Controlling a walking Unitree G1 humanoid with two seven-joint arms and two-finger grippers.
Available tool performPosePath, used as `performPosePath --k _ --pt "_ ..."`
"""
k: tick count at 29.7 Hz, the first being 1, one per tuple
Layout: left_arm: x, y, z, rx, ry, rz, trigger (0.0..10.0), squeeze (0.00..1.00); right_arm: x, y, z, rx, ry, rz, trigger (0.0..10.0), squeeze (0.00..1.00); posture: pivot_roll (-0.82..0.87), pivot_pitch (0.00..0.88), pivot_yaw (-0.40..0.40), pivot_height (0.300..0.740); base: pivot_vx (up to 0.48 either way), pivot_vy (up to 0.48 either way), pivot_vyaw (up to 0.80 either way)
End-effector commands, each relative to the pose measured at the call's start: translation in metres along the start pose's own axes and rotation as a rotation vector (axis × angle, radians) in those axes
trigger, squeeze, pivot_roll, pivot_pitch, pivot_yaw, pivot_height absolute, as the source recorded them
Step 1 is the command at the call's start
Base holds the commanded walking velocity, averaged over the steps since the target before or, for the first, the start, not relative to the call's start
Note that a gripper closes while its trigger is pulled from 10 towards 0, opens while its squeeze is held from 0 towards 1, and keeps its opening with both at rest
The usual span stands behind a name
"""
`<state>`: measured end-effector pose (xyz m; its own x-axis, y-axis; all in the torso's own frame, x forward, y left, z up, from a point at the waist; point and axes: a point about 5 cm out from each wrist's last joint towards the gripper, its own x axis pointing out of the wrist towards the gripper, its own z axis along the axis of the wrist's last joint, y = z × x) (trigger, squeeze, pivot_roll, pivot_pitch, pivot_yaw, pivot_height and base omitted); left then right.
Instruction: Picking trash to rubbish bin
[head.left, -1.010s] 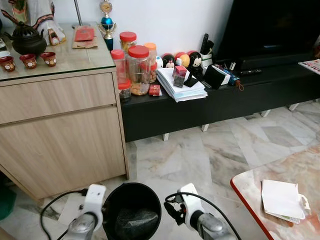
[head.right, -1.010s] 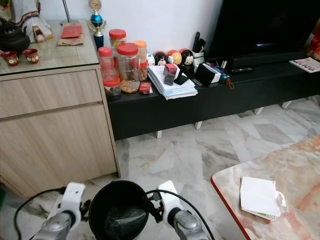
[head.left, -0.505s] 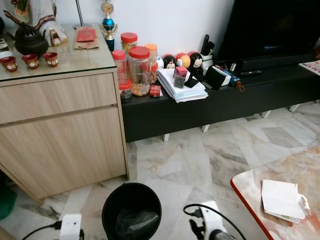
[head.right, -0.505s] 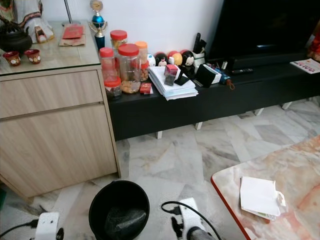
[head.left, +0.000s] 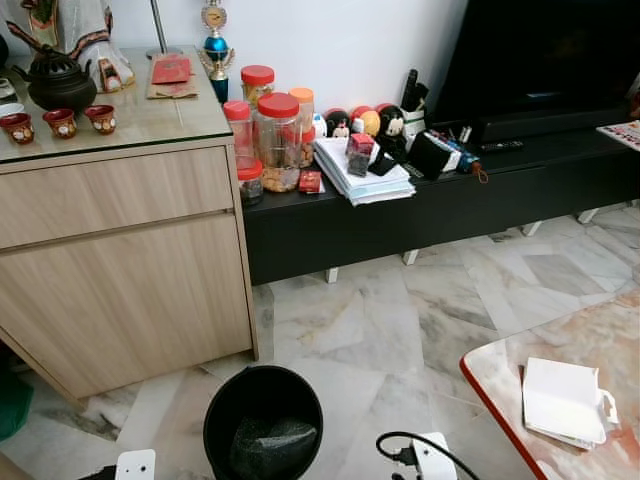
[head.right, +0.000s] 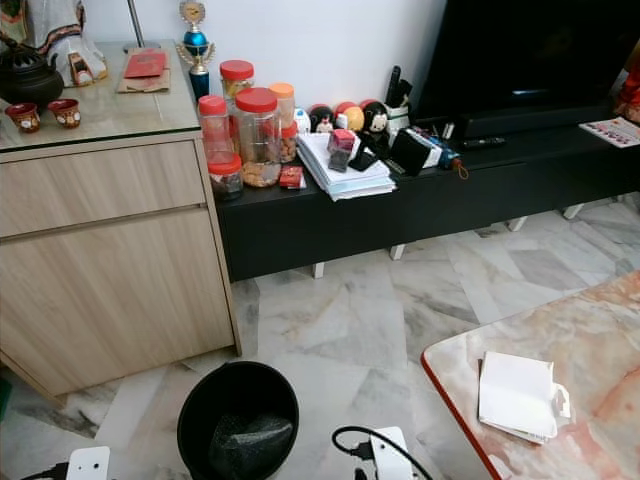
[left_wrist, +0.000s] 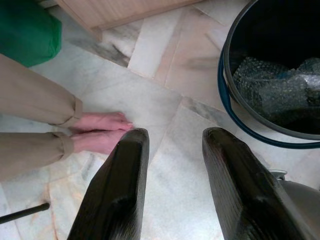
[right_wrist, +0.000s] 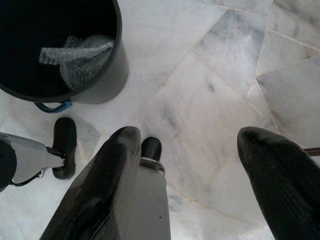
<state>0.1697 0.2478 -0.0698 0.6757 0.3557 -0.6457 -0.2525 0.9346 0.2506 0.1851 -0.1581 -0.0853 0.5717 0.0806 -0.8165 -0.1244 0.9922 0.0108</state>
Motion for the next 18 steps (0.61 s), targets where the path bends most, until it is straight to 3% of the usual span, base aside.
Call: performPosePath --k 1,18 --pt "-0.0031 -0.0015 -0.0086 -0.016 0.031 0.007 10.0 0.00 -0.0009 -0.0024 -0.0043 0.024 0.014 -0.008 10.0 0.00 0.06 0.050 -0.082 0.740 0.000 0.000 0.00" --pt "-0.0043 -0.0052 -0.0103 -0.014 0.030 -0.010 10.0 0.00 -0.0012 -0.0013 -0.0042 0.043 0.004 0.027 10.0 0.00 0.05 0.043 -0.077 0.740 0.000 0.000 0.00"
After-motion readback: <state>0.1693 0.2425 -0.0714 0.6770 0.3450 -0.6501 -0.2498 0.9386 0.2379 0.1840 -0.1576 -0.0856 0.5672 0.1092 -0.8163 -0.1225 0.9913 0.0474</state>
